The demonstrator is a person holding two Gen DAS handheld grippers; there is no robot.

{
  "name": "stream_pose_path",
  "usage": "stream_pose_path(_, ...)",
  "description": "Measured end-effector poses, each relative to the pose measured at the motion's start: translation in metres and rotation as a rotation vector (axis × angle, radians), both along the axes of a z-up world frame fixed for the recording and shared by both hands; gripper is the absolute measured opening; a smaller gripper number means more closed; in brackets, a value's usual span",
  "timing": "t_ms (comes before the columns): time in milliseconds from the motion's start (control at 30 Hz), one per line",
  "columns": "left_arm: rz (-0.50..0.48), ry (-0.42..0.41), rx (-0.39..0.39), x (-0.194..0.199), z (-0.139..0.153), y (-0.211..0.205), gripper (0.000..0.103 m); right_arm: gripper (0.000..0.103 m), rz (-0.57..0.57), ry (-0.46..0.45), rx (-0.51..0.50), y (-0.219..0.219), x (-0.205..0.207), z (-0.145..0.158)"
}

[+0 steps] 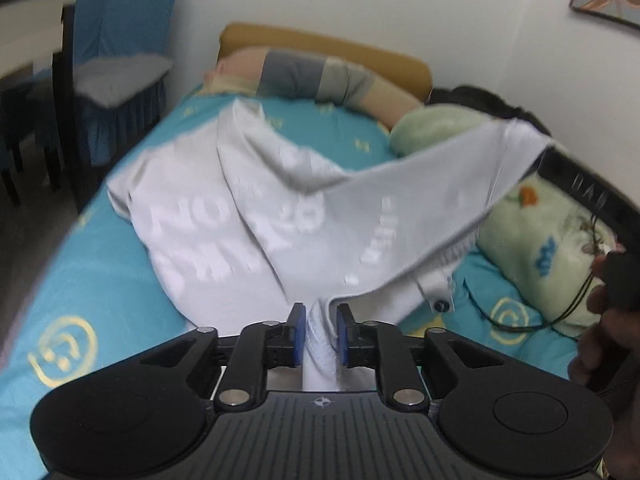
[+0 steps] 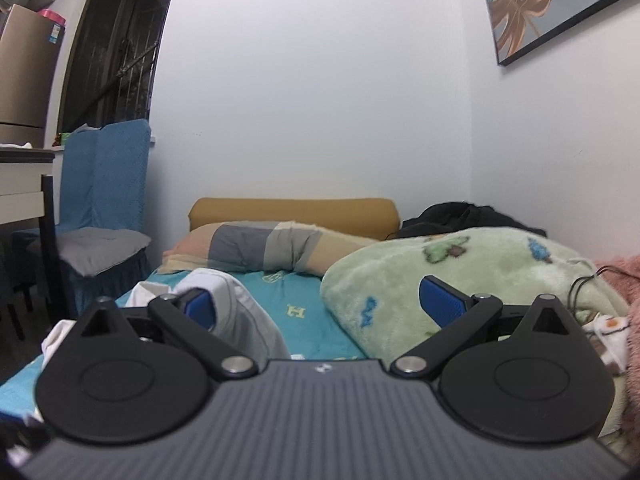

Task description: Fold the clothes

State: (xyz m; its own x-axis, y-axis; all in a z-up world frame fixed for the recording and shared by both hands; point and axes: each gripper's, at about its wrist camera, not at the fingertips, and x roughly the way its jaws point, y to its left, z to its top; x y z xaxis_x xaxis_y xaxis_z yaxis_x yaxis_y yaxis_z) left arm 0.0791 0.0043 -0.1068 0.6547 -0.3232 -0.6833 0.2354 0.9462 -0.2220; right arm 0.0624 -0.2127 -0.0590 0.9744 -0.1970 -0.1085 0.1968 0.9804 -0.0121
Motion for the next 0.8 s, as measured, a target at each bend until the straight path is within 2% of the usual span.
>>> stream_pose_path(33,0.005,0.004,-0.006,0.001,-0.004,-0.002,0.027,0.103,0.003,0.003,0.007,-0.001,0.001,-0.001)
stream_pose_path(67,0.01,0.007,-0.01,0.002,-0.009,-0.005,0.039,0.103,0.007,0.006,0.013,-0.003,0.003,-0.002)
stream_pose_path(100,0.017,-0.008,0.015,0.001,-0.011,-0.009,0.047,0.103,0.01,0.009,0.02,-0.004,0.004,-0.003)
stream_pose_path(200,0.035,-0.056,0.107,-0.001,-0.015,-0.022,0.059,0.103,0.023,-0.022,0.057,-0.008,0.004,-0.001)
stream_pose_path(333,0.096,-0.072,0.272,-0.004,-0.027,-0.035,0.067,0.103,0.036,-0.077,0.093,-0.01,0.004,0.003)
stream_pose_path(400,0.144,-0.06,0.347,-0.005,-0.035,-0.037,0.067,0.103,0.034,-0.125,0.087,-0.008,0.002,0.007)
stream_pose_path(467,0.209,-0.101,0.327,-0.007,-0.028,-0.025,0.067,0.103,0.024,-0.148,0.06,-0.005,0.003,0.007)
stream_pose_path(533,0.315,-0.163,0.299,-0.008,-0.01,-0.009,0.067,0.103,0.007,-0.157,0.036,-0.004,0.005,0.005)
stream_pose_path(667,0.512,-0.333,0.244,-0.02,0.031,0.022,0.07,0.103,-0.046,-0.062,-0.026,-0.004,0.022,-0.017)
stream_pose_path(700,0.54,-0.37,0.238,-0.026,0.041,0.027,0.076,0.103,-0.059,-0.034,-0.043,-0.004,0.027,-0.023)
stream_pose_path(733,0.548,-0.414,0.233,-0.033,0.051,0.03,0.078,0.103,-0.07,-0.014,-0.053,-0.003,0.027,-0.027)
stream_pose_path(800,0.564,-0.503,0.225,-0.047,0.07,0.034,0.078,0.103,-0.082,-0.01,-0.005,-0.002,0.021,-0.021)
